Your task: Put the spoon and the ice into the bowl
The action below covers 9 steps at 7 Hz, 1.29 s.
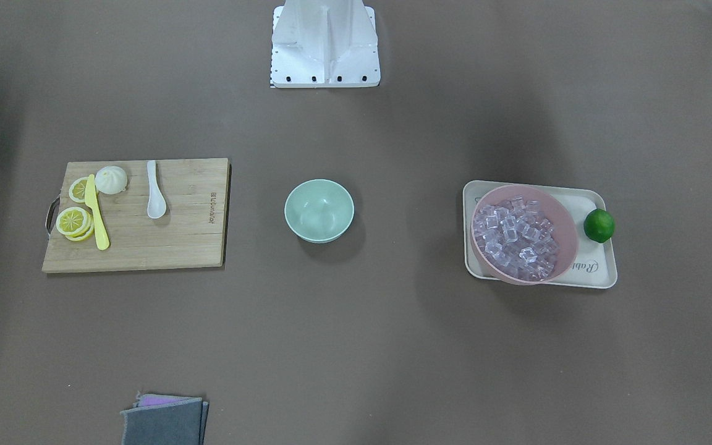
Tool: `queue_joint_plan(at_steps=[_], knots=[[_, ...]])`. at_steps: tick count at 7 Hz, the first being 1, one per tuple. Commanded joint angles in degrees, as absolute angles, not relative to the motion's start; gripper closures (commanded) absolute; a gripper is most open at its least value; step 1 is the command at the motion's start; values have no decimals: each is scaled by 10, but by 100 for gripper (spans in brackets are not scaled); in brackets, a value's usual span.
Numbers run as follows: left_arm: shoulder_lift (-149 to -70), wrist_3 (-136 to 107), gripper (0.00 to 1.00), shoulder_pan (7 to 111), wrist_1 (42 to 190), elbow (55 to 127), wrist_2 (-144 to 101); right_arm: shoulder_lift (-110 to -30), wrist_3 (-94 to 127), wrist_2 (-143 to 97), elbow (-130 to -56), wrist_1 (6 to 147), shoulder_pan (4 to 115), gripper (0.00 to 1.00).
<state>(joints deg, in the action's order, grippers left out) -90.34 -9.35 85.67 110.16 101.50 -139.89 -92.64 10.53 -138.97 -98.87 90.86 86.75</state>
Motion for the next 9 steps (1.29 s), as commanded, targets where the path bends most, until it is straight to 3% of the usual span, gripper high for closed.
queue_joint_plan(at_steps=[1, 3, 4, 7, 9], knots=[[-953, -156, 2, 825, 1172, 1007, -1440, -913, 105, -1401, -989, 908, 867, 0], [-1024, -302, 2, 768, 1153, 1012, -1433, -886, 104, -1385, -991, 907, 855, 0], [-1047, -412, 2, 714, 1149, 1034, -1377, -883, 105, -1392, -1024, 912, 855, 0], [-1048, -431, 2, 586, 1146, 1055, -1193, -887, 106, -1393, -1015, 908, 833, 0], [-1049, -486, 2, 507, 1149, 1042, -1084, -885, 197, -1400, -1079, 906, 826, 0]])
